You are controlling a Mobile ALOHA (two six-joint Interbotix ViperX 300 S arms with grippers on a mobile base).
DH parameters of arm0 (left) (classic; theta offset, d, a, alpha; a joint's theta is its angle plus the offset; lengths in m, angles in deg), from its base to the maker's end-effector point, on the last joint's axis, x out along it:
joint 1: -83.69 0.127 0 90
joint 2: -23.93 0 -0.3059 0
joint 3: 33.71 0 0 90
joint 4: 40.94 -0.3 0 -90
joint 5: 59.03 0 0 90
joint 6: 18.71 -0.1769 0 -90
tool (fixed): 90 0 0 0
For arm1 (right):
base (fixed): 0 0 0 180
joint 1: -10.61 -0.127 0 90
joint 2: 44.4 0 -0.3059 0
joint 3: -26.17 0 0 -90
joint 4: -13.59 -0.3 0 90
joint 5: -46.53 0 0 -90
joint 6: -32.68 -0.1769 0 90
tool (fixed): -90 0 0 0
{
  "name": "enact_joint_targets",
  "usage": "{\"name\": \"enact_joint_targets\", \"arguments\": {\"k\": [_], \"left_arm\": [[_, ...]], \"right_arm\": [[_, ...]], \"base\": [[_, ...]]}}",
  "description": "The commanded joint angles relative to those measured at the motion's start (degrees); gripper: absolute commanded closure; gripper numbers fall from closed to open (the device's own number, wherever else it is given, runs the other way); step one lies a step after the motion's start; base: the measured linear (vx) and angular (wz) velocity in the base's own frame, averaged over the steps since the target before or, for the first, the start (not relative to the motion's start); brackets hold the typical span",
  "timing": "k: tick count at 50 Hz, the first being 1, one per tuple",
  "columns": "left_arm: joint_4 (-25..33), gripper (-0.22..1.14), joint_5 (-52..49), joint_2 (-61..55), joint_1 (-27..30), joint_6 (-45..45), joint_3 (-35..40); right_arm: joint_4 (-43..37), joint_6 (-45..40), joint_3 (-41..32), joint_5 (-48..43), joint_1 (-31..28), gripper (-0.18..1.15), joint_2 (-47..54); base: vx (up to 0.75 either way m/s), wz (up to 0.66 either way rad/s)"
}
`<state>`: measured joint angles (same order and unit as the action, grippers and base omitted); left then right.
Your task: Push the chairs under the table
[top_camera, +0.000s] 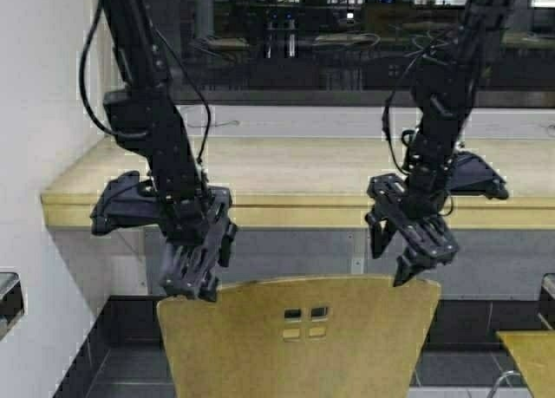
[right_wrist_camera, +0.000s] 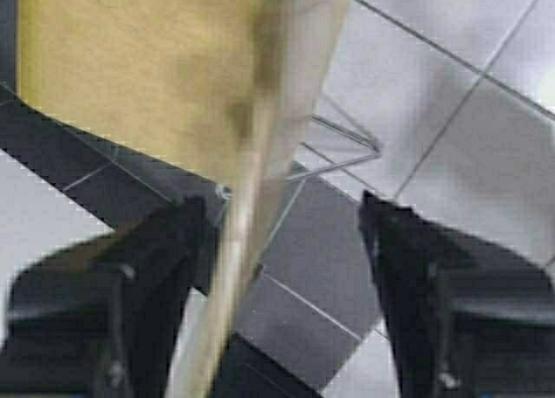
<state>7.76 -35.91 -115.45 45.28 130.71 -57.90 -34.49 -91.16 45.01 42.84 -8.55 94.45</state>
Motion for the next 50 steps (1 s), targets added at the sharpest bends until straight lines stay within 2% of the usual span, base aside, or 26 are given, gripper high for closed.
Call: {"name": "enact_joint_targets", "arguments": {"k": [1, 22, 35, 42, 50], "left_arm": [[0.0, 0.02, 0.6, -1.6, 1.9, 0.2, 3.4], [-0.2, 0.02, 0.5, -10.5, 3.3, 0.2, 12.7], [-0.2, 0.05, 0.5, -14.1, 3.7, 0.2, 15.5], [-0.2, 0.25, 0.5, -14.6, 4.7, 0.2, 16.3], [-0.3, 0.58, 0.1, -14.9, 5.8, 0.2, 17.0]], "right_arm": [[0.0, 0.2, -2.9, -0.4, 0.4, 0.08, 1.1], [0.0, 0.3, -10.7, 0.6, 1.0, 0.08, 9.9], [0.0, 0.4, -14.1, 2.0, 1.0, 0.09, 14.0], [0.0, 0.8, -14.5, 2.0, 1.0, 0.15, 14.9], [0.1, 2.0, -15.0, 2.1, 1.0, 0.47, 15.0]], "base": [[0.0, 0.0], [0.0, 0.0], [0.0, 0.0], [0.0, 0.0], [0.0, 0.0]]}}
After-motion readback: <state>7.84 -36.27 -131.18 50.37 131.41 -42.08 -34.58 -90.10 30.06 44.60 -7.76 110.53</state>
